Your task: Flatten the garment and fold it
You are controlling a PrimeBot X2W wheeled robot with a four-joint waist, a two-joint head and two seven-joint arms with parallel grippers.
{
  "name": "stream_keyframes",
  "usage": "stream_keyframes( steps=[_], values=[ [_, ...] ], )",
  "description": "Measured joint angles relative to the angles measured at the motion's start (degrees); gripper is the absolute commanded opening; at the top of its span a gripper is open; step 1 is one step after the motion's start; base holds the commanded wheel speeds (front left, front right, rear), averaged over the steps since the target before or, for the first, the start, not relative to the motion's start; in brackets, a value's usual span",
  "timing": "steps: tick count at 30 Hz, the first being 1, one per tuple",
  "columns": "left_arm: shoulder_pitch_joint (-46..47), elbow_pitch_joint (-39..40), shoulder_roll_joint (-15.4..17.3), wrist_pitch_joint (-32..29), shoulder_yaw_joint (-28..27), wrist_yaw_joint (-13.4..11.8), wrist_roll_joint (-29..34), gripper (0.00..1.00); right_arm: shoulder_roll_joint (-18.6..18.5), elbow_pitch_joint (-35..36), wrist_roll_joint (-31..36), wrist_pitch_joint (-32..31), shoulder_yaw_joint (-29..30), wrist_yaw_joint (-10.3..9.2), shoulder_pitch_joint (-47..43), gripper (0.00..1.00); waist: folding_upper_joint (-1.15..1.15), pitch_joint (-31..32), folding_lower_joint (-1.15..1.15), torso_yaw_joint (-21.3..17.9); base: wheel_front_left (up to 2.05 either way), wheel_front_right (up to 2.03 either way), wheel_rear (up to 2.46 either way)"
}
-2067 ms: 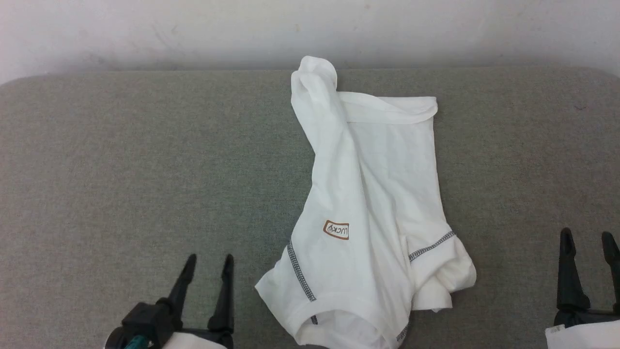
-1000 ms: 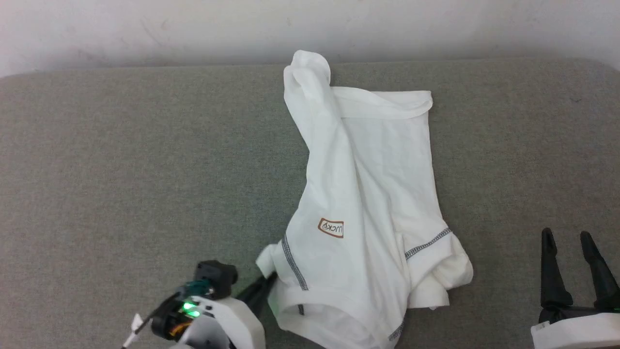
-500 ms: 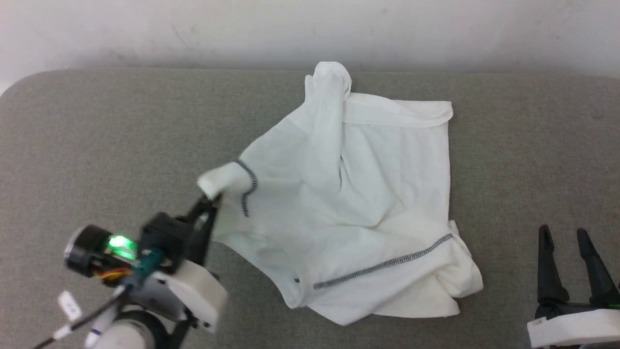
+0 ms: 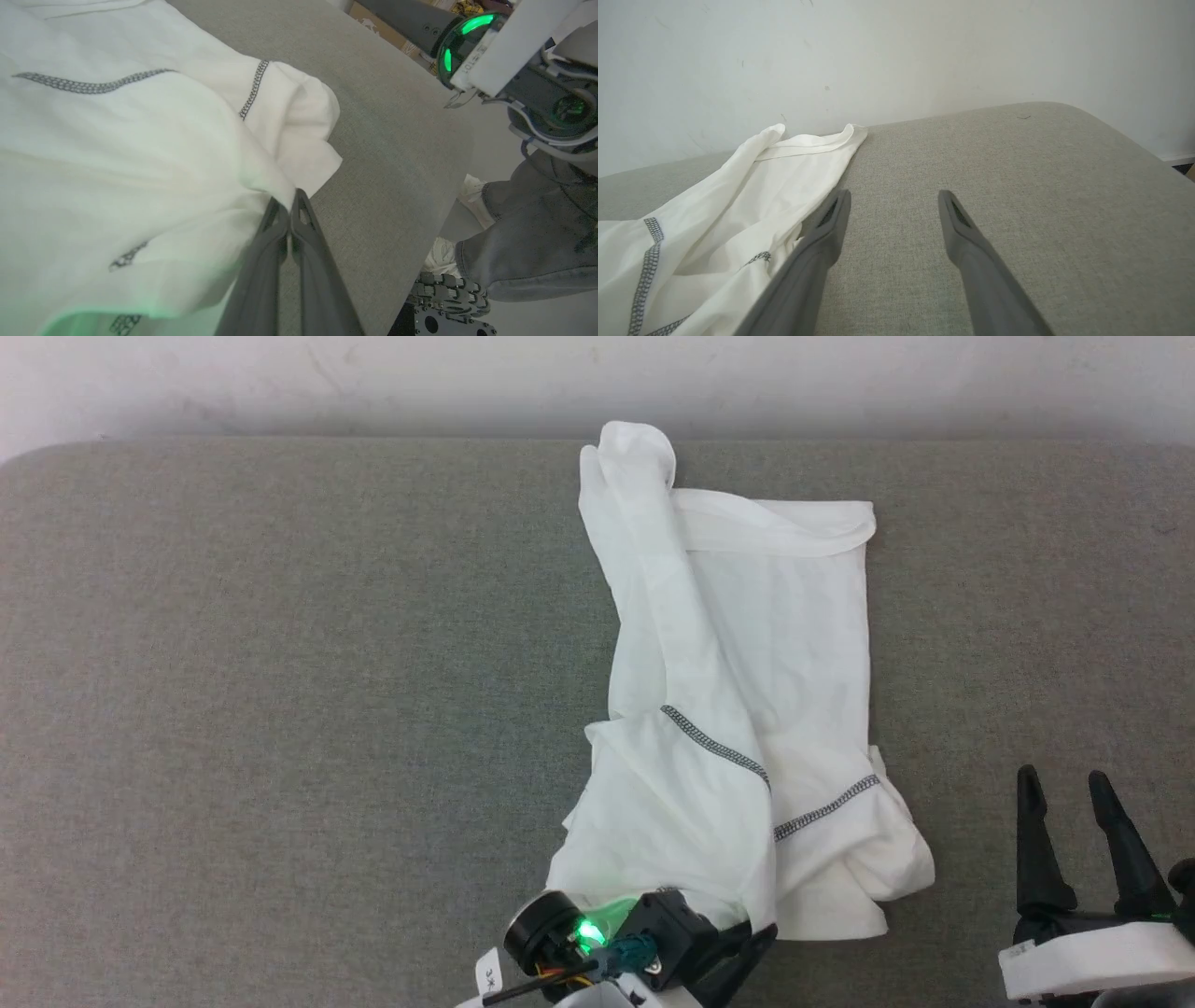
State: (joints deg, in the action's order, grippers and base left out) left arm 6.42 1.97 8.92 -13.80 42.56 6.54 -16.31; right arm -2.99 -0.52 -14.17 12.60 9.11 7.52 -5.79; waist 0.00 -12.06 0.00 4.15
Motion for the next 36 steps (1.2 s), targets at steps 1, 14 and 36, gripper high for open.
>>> stream_keyframes(
  steps=[1, 14, 36],
  values=[
    [0.5, -1.1, -0.3, 0.5, 0.2, 0.0, -0.5, 1.0, 0.0, -0.1, 0.0, 0.0, 0.0, 0.0, 0.0, 1.0, 0.0, 0.0, 0.0, 0.0, 0.0, 0.0, 0.0],
    [6.5, 4.1, 7.3, -1.0, -9.5, -1.4, -2.8, 1.0, 0.0, -0.4, 0.0, -0.9, -0.2, 0.0, 0.1, 1.0, 0.0, 0.7, 0.0, 1.2, 0.0, 0.0, 0.0],
    [18.1, -12.0, 9.3, -3.5, -6.2, 0.0, -2.4, 1.0, 0.0, 0.2, 0.2, -2.1, -1.6, 0.01, 1.5, 1.0, 0.0, -2.8, 0.0, -3.2, 0.0, 0.0, 0.0]
  ],
)
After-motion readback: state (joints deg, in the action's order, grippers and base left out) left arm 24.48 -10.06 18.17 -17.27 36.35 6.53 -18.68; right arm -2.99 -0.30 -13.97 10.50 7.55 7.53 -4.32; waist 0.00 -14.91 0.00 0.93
